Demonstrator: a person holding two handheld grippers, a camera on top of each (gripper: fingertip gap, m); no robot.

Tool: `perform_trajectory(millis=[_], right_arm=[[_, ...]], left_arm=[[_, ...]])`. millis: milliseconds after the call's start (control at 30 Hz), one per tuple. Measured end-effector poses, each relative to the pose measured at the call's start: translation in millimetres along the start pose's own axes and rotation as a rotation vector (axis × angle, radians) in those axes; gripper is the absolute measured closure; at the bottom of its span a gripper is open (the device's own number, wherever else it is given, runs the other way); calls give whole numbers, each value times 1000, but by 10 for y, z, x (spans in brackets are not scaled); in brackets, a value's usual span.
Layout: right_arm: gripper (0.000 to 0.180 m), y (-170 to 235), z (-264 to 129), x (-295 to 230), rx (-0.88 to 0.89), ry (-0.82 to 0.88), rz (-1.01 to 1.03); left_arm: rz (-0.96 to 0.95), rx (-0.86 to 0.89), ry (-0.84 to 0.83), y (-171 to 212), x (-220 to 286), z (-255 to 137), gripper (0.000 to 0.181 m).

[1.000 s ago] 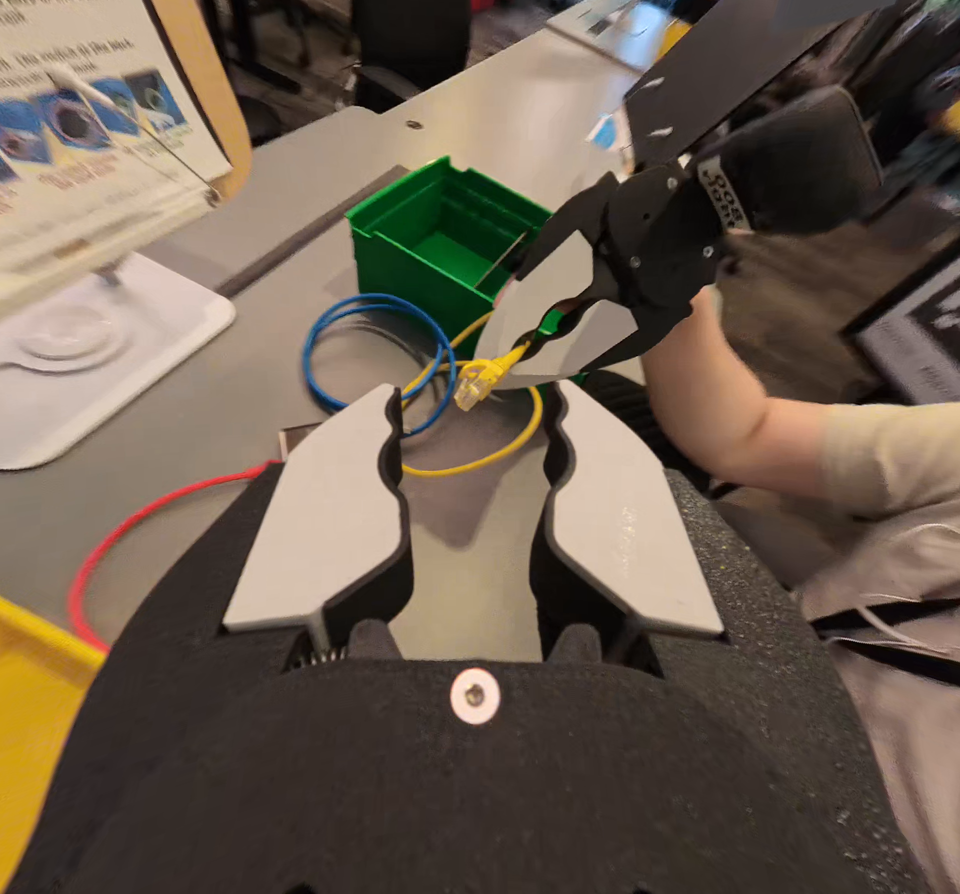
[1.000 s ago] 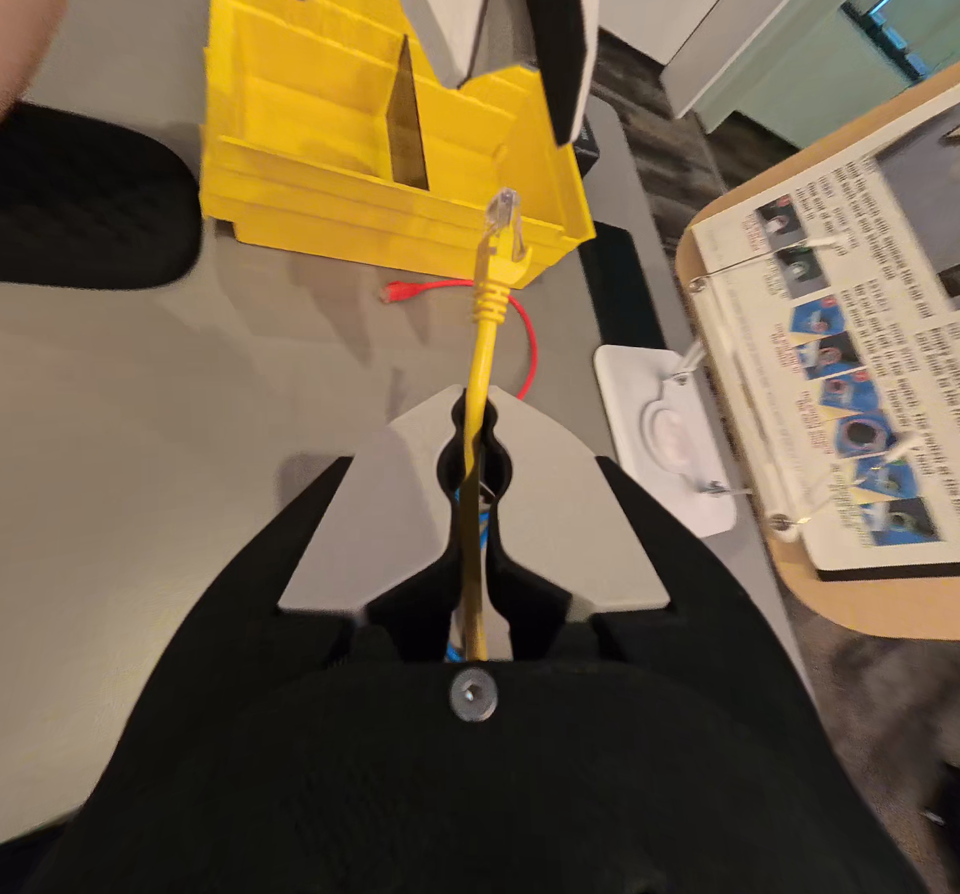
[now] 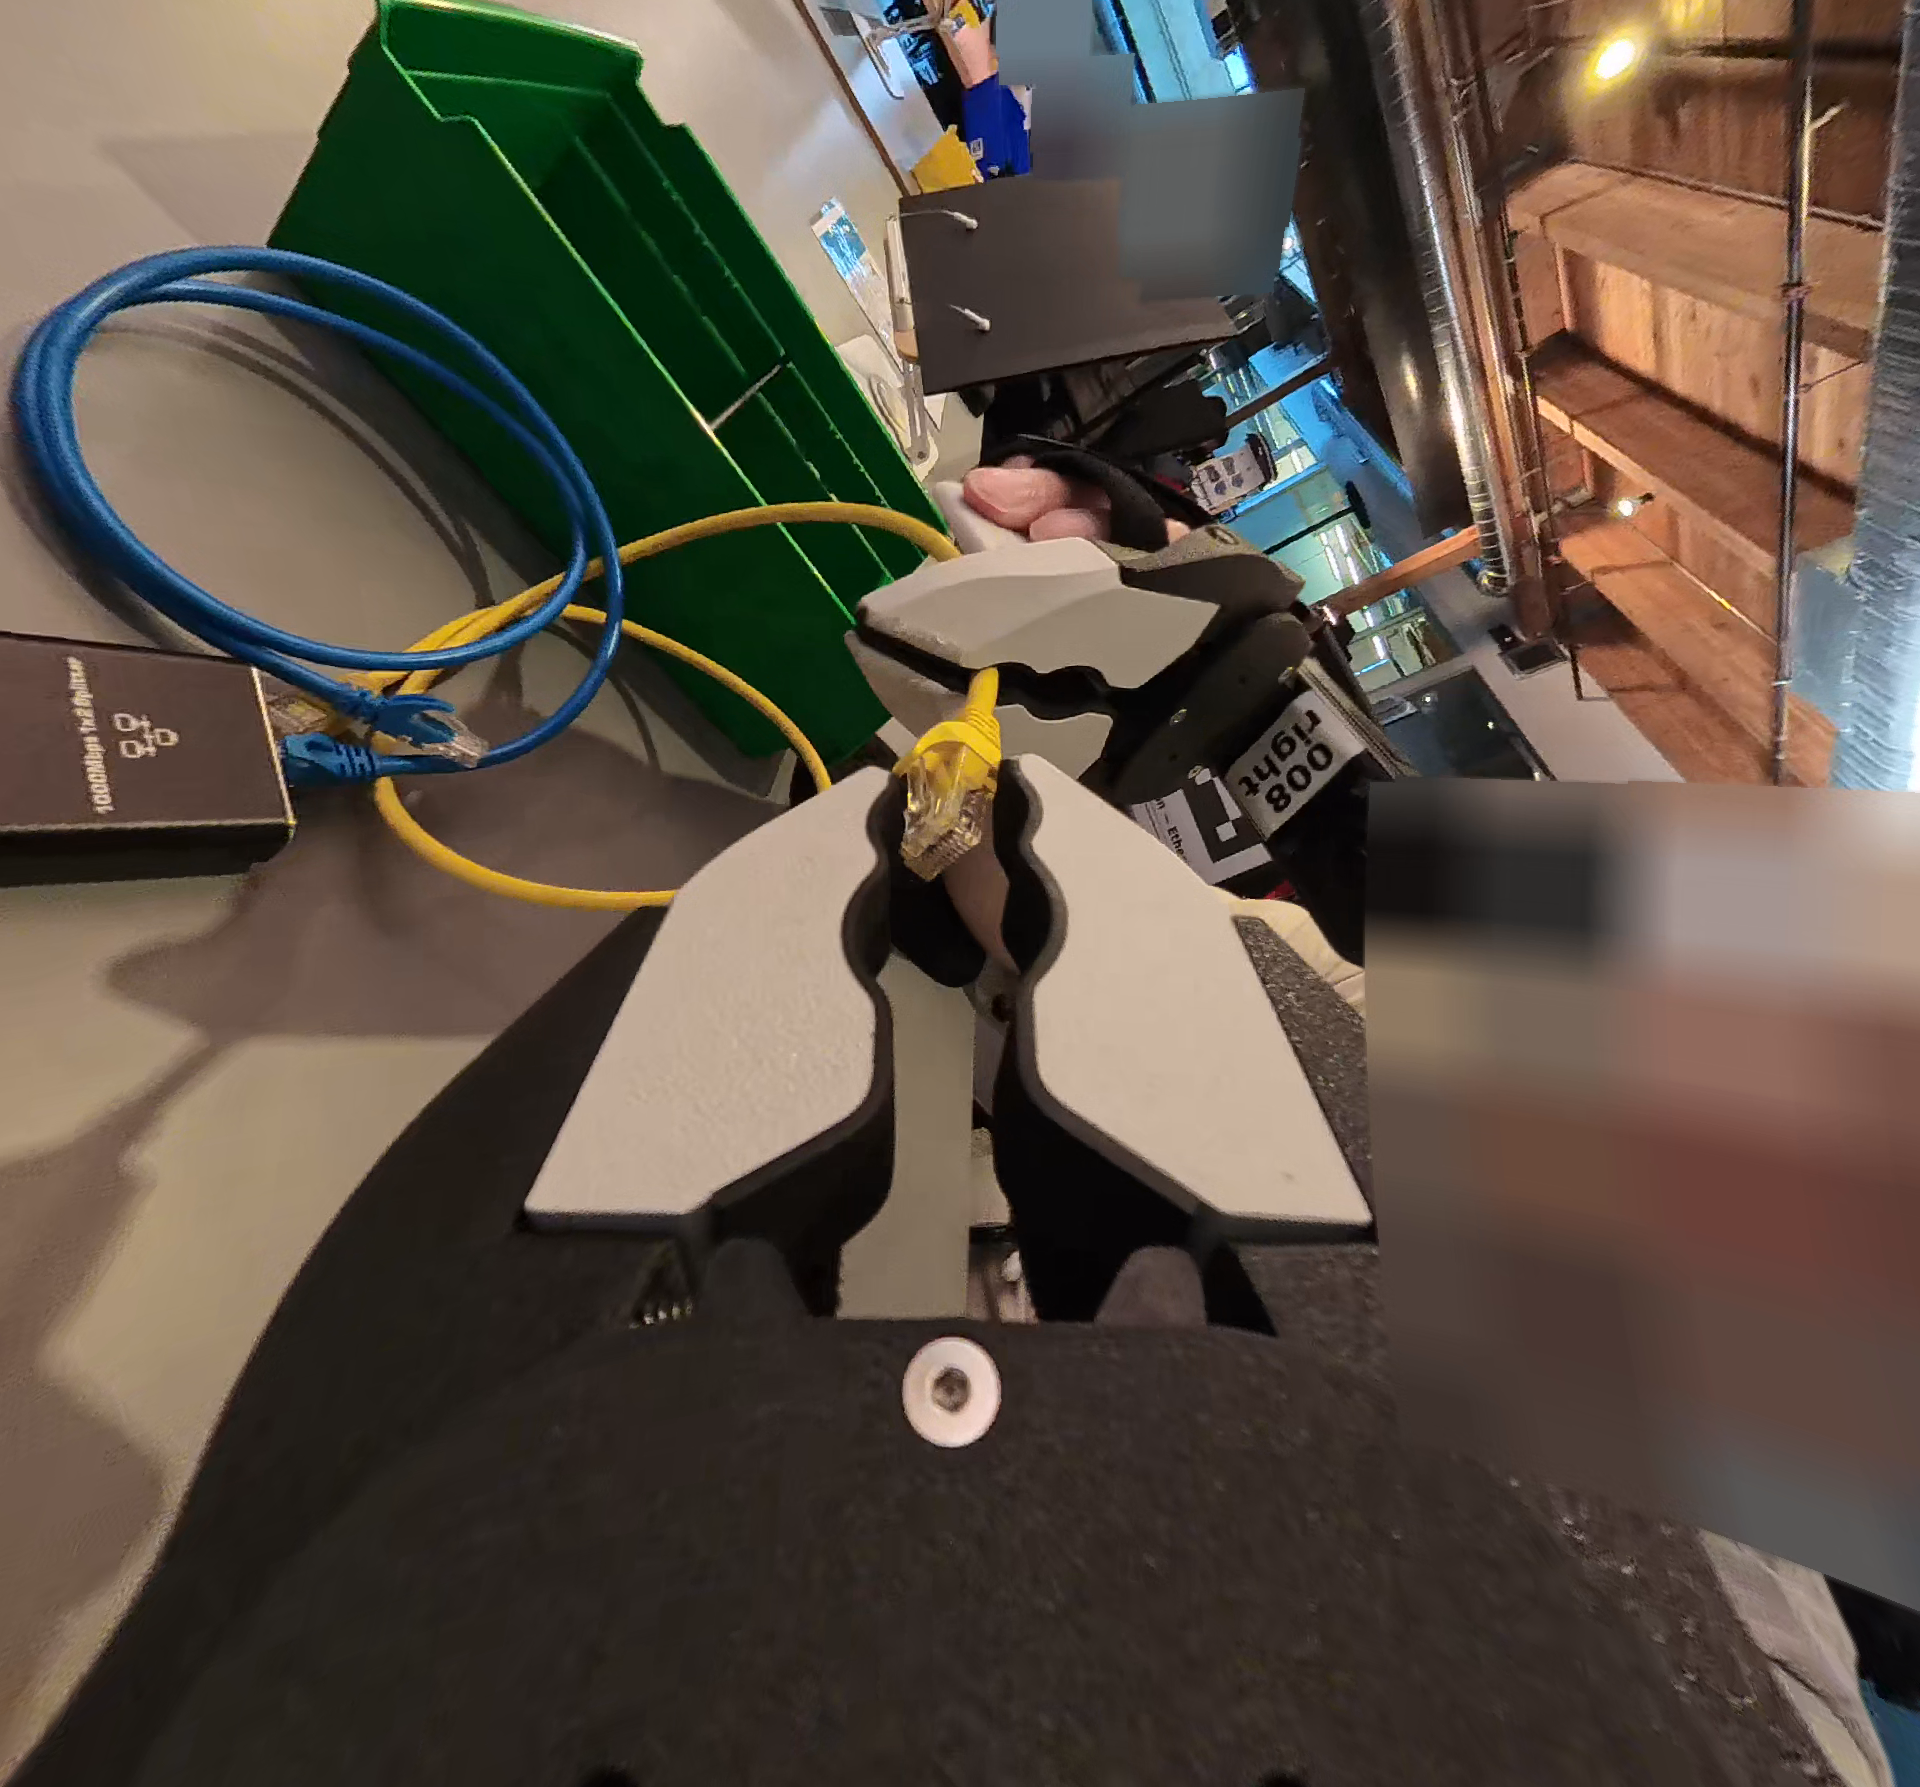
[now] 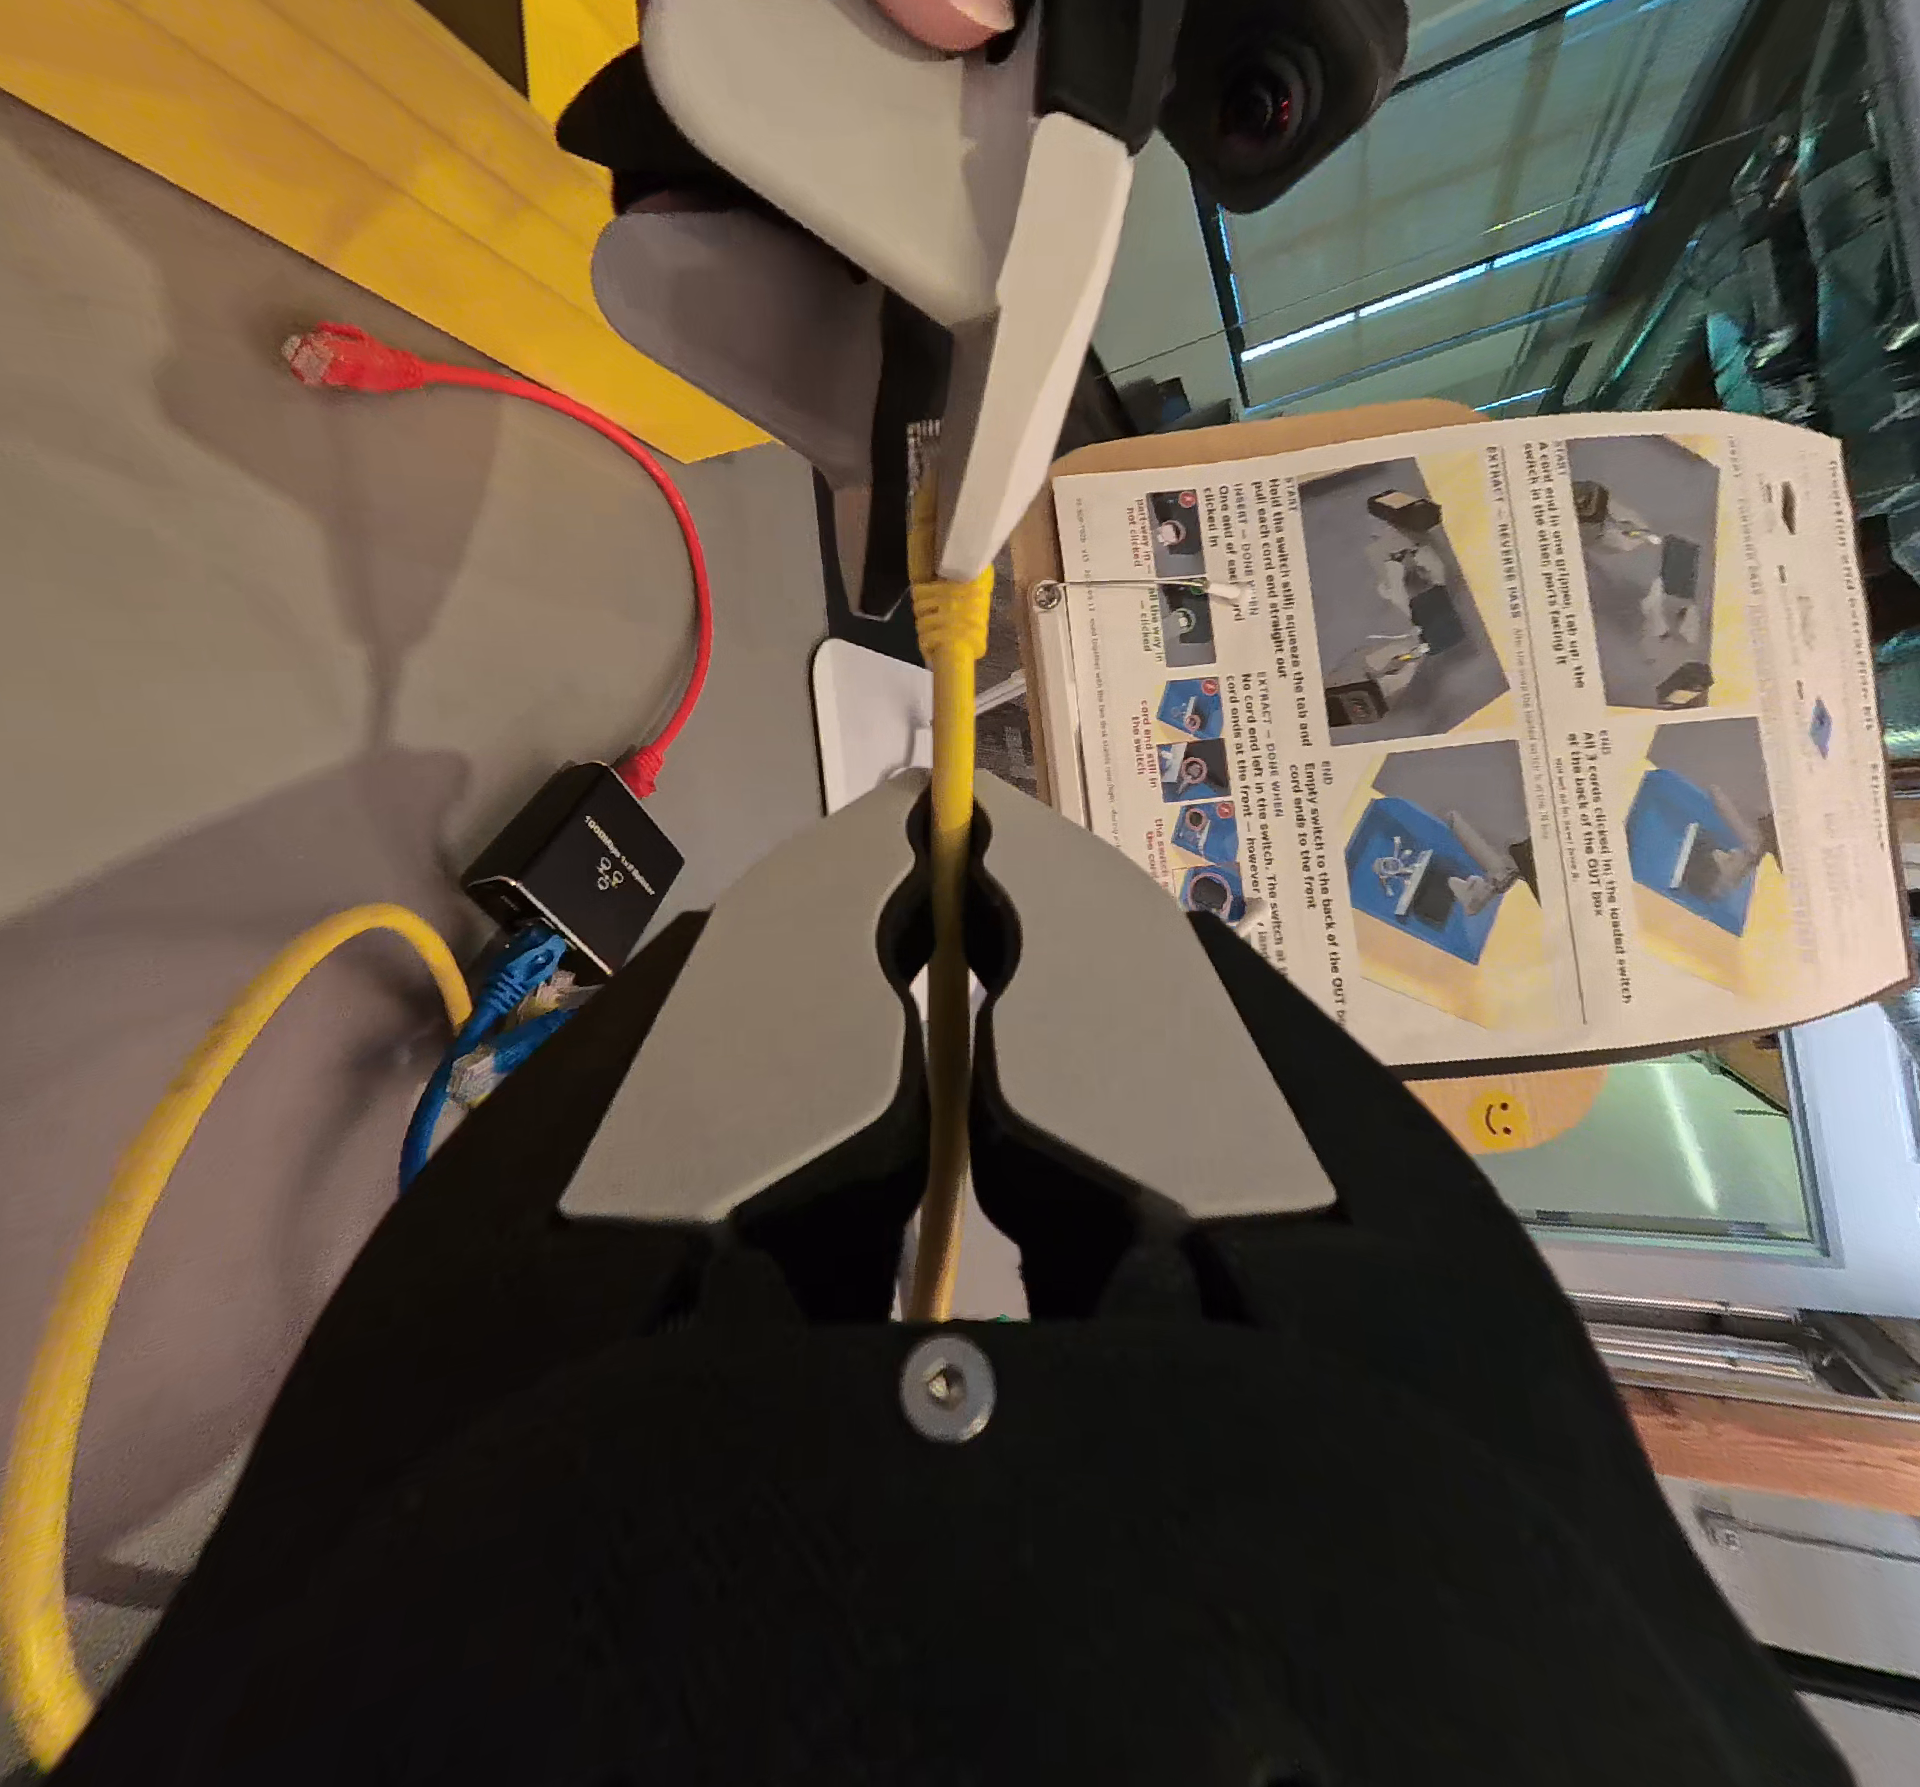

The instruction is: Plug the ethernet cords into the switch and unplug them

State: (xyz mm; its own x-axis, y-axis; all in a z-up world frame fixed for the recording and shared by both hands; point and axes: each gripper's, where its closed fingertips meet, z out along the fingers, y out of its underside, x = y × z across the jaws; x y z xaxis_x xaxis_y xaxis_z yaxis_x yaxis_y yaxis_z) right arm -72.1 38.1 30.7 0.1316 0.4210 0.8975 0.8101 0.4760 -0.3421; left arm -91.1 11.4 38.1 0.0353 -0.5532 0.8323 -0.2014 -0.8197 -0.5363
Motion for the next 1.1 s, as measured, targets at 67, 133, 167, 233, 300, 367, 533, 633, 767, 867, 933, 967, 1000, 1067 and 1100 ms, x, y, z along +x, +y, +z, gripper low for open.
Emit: perform_trajectory(millis=[67,133,167,233,300,367,533,633,767,867,933,967,1000,1067,1100], right_arm=[[178,28,24,-20,-3,-16,31],[176,11,32,-19,34,-33,111],[170,-7,29,-2,57,-45,171],[170,-60,-20,113,98,-35,299],[170,-195,-152,250,157,-38,427],[170,-454,-342,331,283,-114,612],[155,-1023,-496,-33,487,-732,1213],[140,-841,-124,109,537,-546,1469],[149,-666,-174,416,812,-371,1708],[149,-638,-159,417,847,-474,1818],[157,-638,-191,439,924,-589,1922],[170,-653,-225,445,973,-654,1944],[173,-654,-239,449,1000,-699,1955],[173,-655,-241,434,990,-702,1894],[173,-655,-243,432,979,-657,1829]], left_arm=[[35,3,-15,-22,-30,8,166],[87,18,-30,-63,-18,3,167],[111,29,-34,-89,3,-7,167],[148,48,-56,-125,20,-37,167],[184,65,-75,-155,35,-73,167],[216,76,-95,-177,54,-115,167],[388,152,-149,-302,202,-230,167],[528,186,-191,-341,324,-301,167],[659,200,-203,-328,450,-366,168],[728,149,-205,-246,479,-316,168],[796,127,-243,-223,480,-259,168],[816,124,-260,-220,484,-233,168],[827,128,-272,-225,486,-226,168],[803,119,-275,-207,467,-231,168],[776,127,-261,-203,468,-244,168]])
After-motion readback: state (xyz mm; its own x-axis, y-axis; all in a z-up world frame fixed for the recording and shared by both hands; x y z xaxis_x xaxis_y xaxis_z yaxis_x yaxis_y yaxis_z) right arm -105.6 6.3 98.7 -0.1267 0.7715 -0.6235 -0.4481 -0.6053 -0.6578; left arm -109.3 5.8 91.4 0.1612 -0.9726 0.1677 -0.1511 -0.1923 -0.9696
